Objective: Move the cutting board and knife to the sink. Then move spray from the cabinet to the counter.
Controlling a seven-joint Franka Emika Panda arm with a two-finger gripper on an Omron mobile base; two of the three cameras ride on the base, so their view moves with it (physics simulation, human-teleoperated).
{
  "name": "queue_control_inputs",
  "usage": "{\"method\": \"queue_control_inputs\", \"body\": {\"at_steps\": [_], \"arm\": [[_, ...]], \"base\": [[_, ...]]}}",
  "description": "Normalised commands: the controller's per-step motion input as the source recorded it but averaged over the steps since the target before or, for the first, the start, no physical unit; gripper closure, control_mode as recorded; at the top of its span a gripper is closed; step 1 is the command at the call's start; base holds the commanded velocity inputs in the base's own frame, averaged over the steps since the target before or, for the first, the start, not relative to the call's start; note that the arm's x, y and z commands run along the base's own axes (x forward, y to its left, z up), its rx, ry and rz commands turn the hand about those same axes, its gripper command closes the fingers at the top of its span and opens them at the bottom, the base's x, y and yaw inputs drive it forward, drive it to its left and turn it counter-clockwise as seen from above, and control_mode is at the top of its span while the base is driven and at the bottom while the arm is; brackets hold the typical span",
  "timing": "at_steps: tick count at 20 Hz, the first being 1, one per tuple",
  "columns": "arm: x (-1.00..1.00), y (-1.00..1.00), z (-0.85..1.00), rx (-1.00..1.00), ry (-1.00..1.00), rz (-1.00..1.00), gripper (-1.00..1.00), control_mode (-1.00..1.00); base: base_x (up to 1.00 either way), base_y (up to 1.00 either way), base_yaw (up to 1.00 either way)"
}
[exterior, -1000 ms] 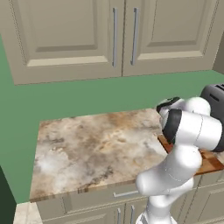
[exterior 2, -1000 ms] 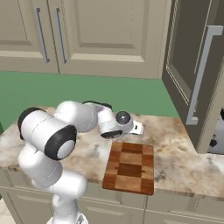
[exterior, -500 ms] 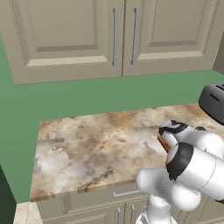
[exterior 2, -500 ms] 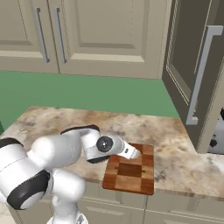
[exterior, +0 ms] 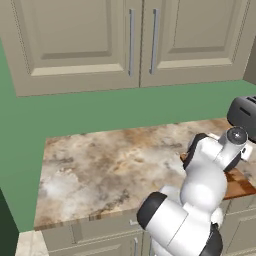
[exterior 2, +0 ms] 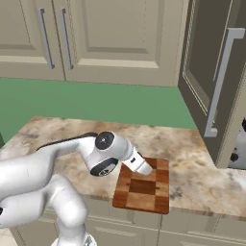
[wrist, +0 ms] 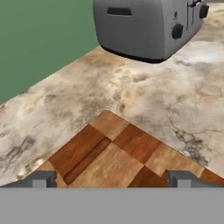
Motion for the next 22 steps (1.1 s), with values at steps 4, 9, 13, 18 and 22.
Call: {"method": "queue_control_inputs", "body": {"at_steps": [4, 9, 13, 18, 22], "arm": [[-0.65, 0.00, 0.46, 0.14, 0.00, -0.18, -1.00, -1.00], [-0.95, 0.00, 0.23, 0.17, 0.00, -0.04, -1.00, -1.00], [-1.00, 0.00, 0.14, 0.23, -0.03, 0.00, -1.00, -1.00], [-0.93, 0.00, 0.19, 0.22, -0.04, 0.00, -1.00, -1.00], [-0.46, 0.00, 0.19, 0.20, 0.00, 0.00, -1.00, -1.00]], "base": [[0.00, 0.00, 0.00], [0.00, 0.00, 0.00], [0.00, 0.00, 0.00], [0.00, 0.00, 0.00], [0.00, 0.00, 0.00]]}}
